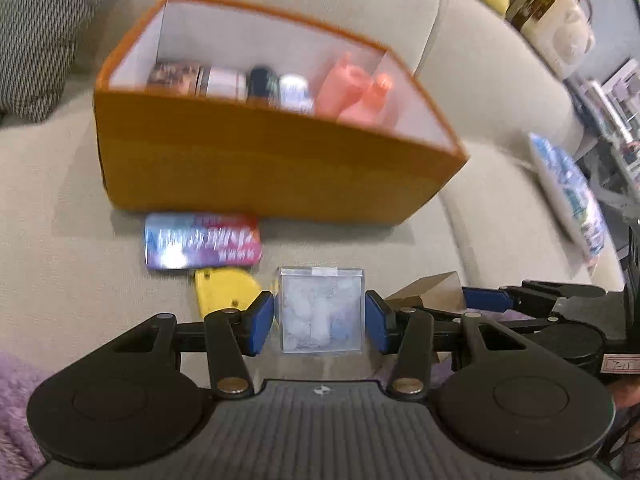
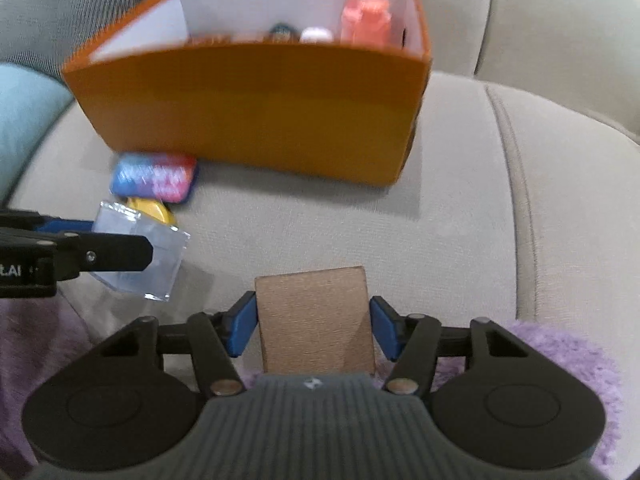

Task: Organize rigid objects
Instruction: 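Carry the clear cube and cardboard square over the orange box with both tools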

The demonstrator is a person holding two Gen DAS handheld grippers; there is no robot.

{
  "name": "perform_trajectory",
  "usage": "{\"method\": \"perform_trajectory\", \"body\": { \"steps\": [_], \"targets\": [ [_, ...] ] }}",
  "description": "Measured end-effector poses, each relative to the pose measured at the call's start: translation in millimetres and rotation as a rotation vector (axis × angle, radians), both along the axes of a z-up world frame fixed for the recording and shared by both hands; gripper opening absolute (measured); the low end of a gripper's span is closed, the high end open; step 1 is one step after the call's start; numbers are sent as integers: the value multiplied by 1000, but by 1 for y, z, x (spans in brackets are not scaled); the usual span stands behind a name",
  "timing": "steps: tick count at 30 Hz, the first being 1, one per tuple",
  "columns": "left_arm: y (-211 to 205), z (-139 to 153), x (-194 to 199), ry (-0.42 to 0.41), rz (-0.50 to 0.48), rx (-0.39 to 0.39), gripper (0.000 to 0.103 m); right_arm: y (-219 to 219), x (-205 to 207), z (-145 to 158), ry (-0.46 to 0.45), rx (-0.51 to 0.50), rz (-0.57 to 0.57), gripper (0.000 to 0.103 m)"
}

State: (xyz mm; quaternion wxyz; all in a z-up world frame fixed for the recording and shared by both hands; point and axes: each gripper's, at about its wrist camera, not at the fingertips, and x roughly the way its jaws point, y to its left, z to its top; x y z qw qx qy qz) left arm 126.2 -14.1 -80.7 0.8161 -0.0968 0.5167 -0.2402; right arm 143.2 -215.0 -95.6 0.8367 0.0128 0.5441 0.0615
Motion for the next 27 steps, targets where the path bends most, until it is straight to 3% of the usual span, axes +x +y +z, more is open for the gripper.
{"method": "perform_trajectory", "body": {
  "steps": [8, 15, 20, 27],
  "targets": [
    [13, 61, 19, -97, 37, -101, 55, -12, 11, 74, -151, 110, -40, 62],
    [7, 89, 64, -175, 59, -84, 55, -8, 56, 121, -266, 131, -15, 62],
    [-2, 79, 95, -170, 67, -55, 55, 4, 94, 122, -280, 83, -4, 62],
    [-12, 50, 132, -119, 48, -4, 55, 17, 143, 77, -170, -54, 22, 62]
  ]
}}
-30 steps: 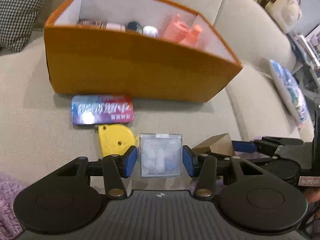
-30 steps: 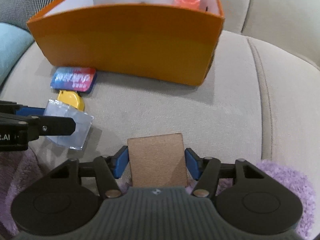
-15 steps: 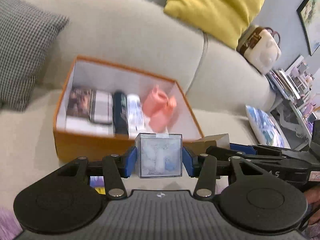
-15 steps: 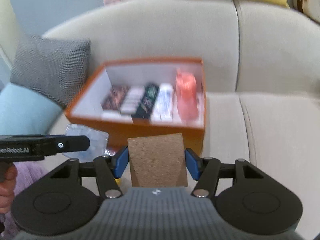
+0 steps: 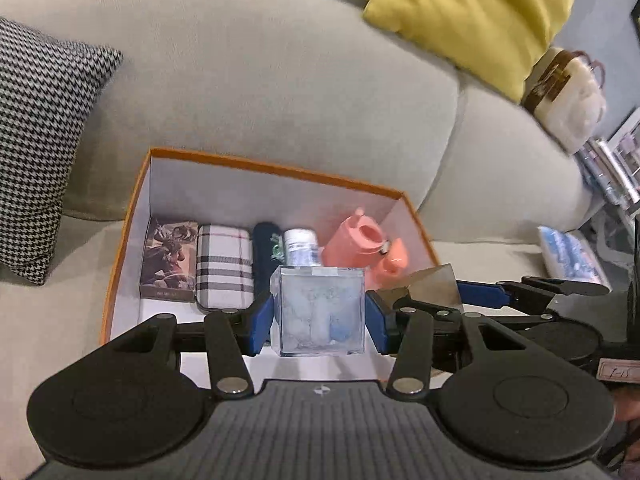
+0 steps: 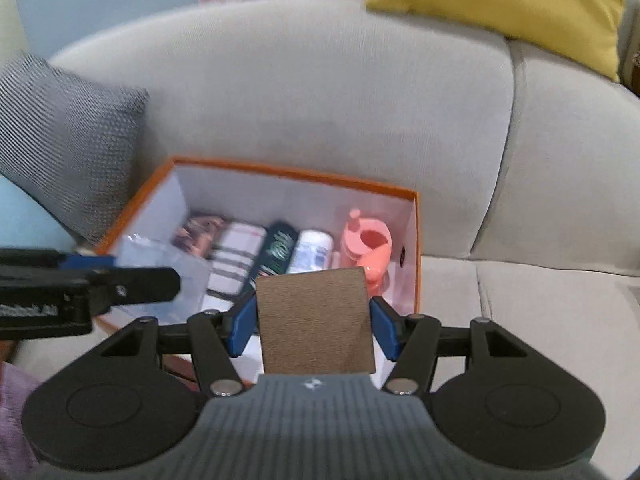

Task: Organize rigid objects
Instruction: 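Carry the clear cube and cardboard square over the orange box with both tools, then lower the clear cube and cardboard square into the box and open both tools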

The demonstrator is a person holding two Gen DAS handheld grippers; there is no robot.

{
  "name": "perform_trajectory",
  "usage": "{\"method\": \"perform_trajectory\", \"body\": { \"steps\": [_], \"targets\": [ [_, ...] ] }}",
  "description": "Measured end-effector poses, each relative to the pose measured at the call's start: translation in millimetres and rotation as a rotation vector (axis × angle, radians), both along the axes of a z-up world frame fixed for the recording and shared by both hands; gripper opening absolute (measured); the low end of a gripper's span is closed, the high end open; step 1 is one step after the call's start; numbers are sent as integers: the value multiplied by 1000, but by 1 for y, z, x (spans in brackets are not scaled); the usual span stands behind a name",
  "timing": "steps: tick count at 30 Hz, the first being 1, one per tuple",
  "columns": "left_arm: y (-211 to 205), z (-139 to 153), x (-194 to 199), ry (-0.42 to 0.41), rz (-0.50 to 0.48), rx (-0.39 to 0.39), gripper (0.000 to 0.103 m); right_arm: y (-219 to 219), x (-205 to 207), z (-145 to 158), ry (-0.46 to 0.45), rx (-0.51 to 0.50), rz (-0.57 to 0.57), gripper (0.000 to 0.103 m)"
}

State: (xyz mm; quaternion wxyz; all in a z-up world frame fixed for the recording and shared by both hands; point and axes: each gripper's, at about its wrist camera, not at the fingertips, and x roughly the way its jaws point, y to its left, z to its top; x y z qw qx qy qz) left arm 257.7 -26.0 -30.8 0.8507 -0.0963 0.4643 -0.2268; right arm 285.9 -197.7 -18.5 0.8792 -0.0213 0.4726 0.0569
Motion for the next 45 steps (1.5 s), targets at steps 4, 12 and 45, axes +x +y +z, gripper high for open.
{"method": "perform_trajectory", "body": {
  "steps": [4, 12, 45],
  "targets": [
    [-4, -15, 18, 37, -16, 18, 55, 4, 15, -25, 63, -57, -3, 62],
    [-11, -34, 31, 76, -37, 12, 55, 7, 32, -56, 158, -142, -1, 62],
    [-20, -53, 59, 111, -97, 66, 56, 11, 52, -73, 207, -143, 374, 52]
  ]
}}
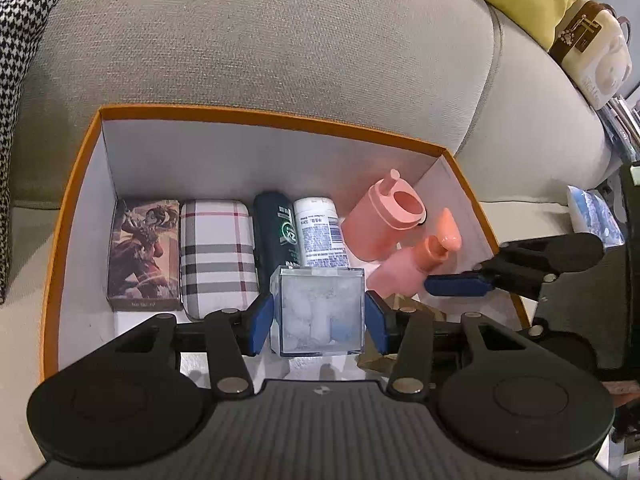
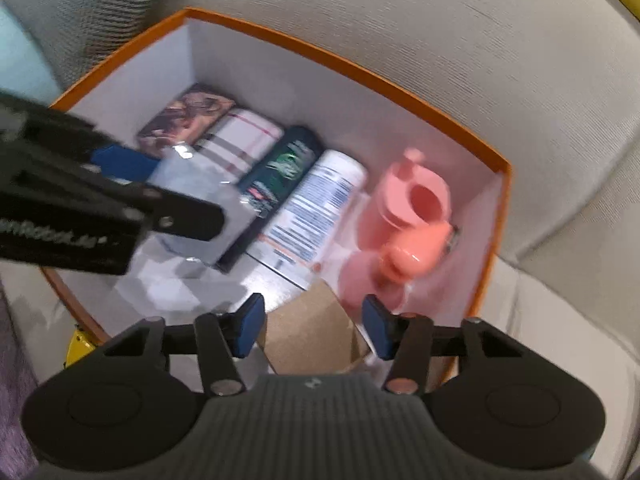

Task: Organize rigid objects
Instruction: 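Lower the clear cube and cardboard square into the box and open both tools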

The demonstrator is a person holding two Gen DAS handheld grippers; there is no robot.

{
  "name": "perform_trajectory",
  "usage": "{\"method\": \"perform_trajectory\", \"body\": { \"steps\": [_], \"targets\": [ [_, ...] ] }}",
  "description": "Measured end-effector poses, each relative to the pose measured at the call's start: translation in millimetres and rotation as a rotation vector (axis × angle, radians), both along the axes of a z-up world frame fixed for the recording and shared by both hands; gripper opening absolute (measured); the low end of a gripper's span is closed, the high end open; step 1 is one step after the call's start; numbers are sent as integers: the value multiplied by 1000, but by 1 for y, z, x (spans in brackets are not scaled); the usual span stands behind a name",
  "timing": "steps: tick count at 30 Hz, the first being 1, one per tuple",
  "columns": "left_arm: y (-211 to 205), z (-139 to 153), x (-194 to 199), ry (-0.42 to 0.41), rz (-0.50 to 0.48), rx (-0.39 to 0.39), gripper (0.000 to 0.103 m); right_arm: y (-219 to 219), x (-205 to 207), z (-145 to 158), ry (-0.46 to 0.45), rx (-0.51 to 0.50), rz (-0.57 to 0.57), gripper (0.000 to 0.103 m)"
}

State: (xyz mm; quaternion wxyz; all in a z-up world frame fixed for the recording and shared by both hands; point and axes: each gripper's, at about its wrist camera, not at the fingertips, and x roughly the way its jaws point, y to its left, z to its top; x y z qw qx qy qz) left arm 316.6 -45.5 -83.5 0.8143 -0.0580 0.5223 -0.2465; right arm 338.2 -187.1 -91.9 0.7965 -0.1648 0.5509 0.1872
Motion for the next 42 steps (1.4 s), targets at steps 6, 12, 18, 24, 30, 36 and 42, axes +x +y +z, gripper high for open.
{"method": "perform_trajectory", "body": {
  "steps": [6, 12, 18, 24, 30, 36, 42],
  "targets": [
    [0, 0, 3, 5, -5, 4, 56, 13, 2, -12, -23, -49, 134, 50],
    [-5, -2, 2, 17, -27, 1, 56, 10, 0, -18, 23, -77, 249, 37],
    [-14, -6, 0, 60, -52, -22, 56, -2, 2, -19, 67, -100, 316, 34],
    [-24, -10, -1, 118, -58, -42, 56, -7, 0, -16, 76, -79, 351, 34],
    [-34, -22, -1, 204, -41, -31, 56, -14, -3, -1, 5, -42, 279, 35],
    [-46, -34, 0, 260, 0, -8, 56, -23, -16, 8, -50, -40, 278, 37],
    [-52, -45, 2, 318, 39, 8, 56, -32, -18, 8, -66, -15, 239, 38]
  ]
}}
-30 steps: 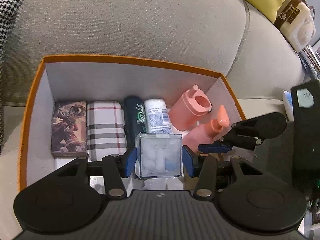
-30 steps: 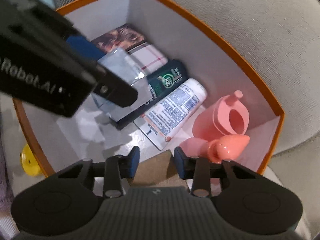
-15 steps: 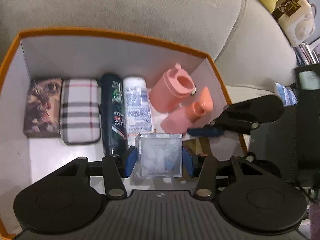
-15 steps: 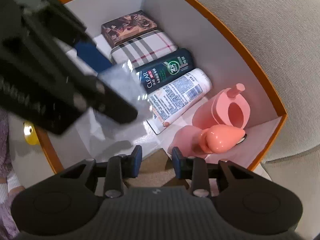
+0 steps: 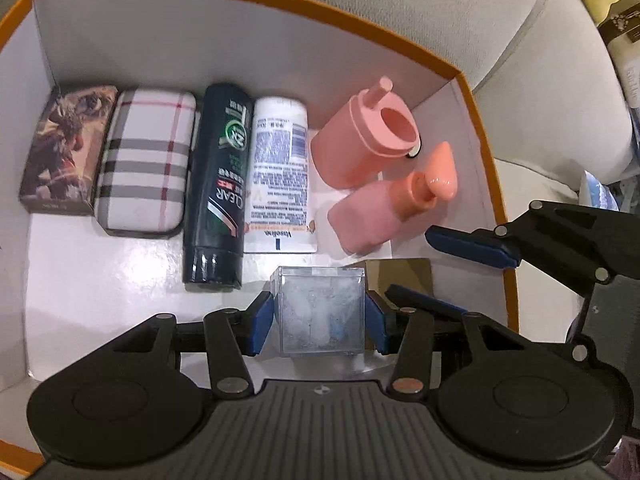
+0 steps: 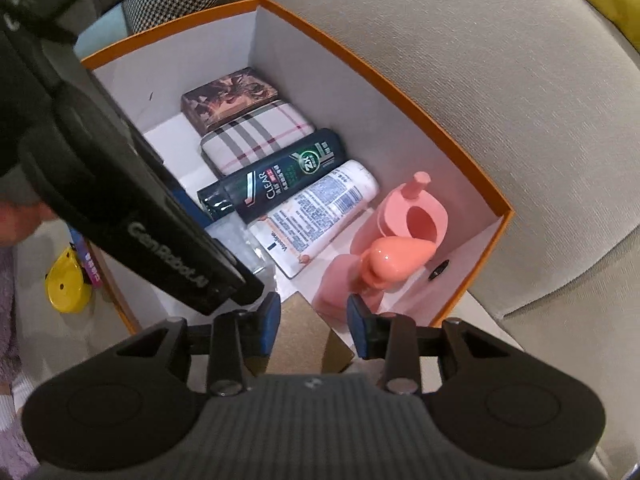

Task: Organize rigid objects
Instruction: 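Lower the clear cube and cardboard square into the box and open both tools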

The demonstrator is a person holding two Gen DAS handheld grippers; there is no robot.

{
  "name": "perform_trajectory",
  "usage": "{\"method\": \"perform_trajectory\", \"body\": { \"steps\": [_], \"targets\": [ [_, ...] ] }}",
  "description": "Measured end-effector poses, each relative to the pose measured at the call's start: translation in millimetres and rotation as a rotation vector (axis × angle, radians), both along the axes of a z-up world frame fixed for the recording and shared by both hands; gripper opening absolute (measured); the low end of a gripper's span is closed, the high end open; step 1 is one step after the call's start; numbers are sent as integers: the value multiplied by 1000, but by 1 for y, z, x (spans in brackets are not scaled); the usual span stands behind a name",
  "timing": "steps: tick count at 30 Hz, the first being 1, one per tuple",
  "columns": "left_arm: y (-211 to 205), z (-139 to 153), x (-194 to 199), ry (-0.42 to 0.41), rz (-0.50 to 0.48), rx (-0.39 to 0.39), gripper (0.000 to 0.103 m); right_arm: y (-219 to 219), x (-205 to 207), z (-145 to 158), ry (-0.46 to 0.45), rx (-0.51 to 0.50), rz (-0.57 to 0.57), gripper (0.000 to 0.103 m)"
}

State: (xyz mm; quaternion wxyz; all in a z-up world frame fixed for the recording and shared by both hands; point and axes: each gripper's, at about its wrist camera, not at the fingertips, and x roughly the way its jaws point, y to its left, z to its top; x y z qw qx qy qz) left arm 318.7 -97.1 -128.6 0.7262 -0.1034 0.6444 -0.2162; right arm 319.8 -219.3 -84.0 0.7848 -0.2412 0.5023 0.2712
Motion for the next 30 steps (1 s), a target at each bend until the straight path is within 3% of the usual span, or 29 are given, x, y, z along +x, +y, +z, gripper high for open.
{"method": "perform_trajectory", "body": {
  "steps": [9, 15, 17, 19, 22, 30],
  "targets": [
    [-1, -10, 5, 62, 33, -38, 56, -2, -5, 1, -23, -11, 5, 42],
    [4, -5, 4, 36, 30, -62, 59, -3, -6, 2, -33, -2, -6, 46],
    [7, -2, 4, 22, 22, -72, 55, -4, -7, 3, -35, -1, -10, 46],
    [9, 2, 2, 5, 6, -72, 39, -4, -8, 3, -37, 1, -8, 46],
    [10, 3, 2, -16, -7, -60, 27, -5, -8, 3, -33, 7, -11, 44],
    [13, 0, 3, -11, -15, -68, 23, -4, -7, 2, -35, 2, -9, 44]
  ]
}}
